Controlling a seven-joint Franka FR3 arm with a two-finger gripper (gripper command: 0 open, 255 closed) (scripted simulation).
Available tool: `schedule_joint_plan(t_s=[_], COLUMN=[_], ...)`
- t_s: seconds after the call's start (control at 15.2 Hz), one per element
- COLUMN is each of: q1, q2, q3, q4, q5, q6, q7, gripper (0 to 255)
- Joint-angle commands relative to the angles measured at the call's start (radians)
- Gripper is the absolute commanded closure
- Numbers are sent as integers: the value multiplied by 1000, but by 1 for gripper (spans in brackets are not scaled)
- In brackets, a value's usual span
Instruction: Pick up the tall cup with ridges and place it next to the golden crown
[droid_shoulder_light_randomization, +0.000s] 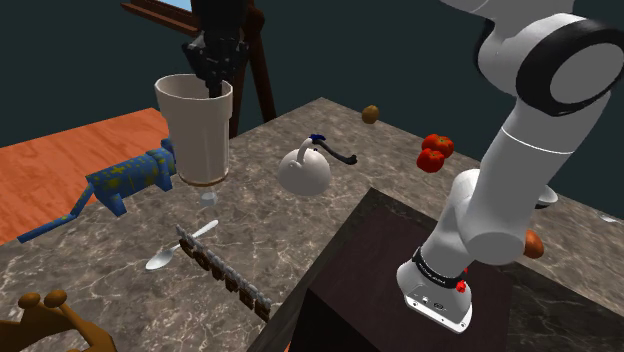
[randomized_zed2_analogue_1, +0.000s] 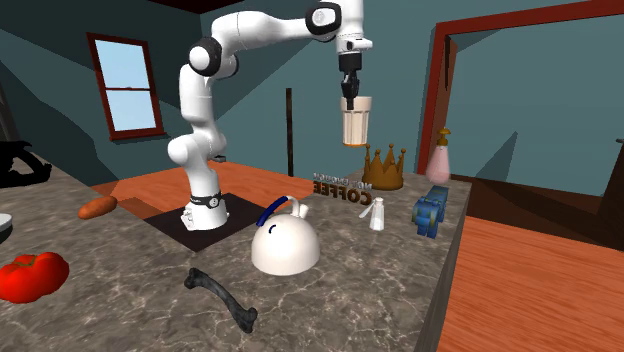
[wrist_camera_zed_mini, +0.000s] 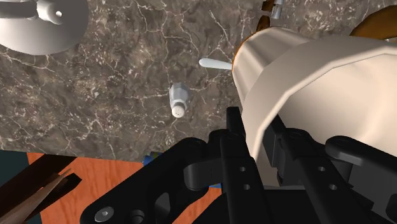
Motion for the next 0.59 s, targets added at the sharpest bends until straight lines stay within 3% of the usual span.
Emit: schedule_joint_plan(t_s=[0.0, 0.53], q1=[26, 132], q2=[-7, 7], q3=[21, 108], q4=[-4, 9], q5=[-4, -29], q6=[1, 10], q7=[48, 239], gripper=[255, 255])
